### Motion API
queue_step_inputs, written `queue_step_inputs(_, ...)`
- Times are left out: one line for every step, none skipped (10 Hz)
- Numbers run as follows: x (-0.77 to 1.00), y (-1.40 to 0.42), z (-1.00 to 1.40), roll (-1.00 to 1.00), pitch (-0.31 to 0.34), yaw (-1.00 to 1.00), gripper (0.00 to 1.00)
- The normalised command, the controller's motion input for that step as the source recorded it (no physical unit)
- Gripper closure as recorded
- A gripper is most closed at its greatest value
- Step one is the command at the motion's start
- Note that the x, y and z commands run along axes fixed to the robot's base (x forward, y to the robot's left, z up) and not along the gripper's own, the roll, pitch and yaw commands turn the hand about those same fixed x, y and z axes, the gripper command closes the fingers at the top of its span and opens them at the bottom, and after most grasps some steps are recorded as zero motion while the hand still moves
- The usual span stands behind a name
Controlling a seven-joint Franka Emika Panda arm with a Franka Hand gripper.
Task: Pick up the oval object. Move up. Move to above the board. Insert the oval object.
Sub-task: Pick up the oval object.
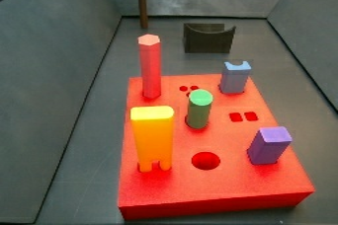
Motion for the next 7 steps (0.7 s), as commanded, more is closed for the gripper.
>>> queue_step_inputs(-0.18, 0.07, -0.06, 0.01, 0.000, 0.00, 0.00)
queue_step_inputs(-0.29, 0.32, -0.21, 0.08, 0.027, 0.08, 0.00)
queue_step_inputs(-0.30, 0.47, -0.20, 0.05, 0.026, 0.27, 0.00)
queue_step_inputs(-0.13, 0.71, -0.17, -0.01, 0.000, 0.41, 0.00)
queue_step_inputs(-0.30, 0.71, -0.13, -0.04, 0.000, 0.34, 0.00)
queue_step_inputs(-0.55, 0.53, -0.17, -0.02, -0.077, 0.33, 0.00)
queue_step_inputs(-0.50, 0.40, -0.20, -0.07, -0.154, 0.43, 0.00)
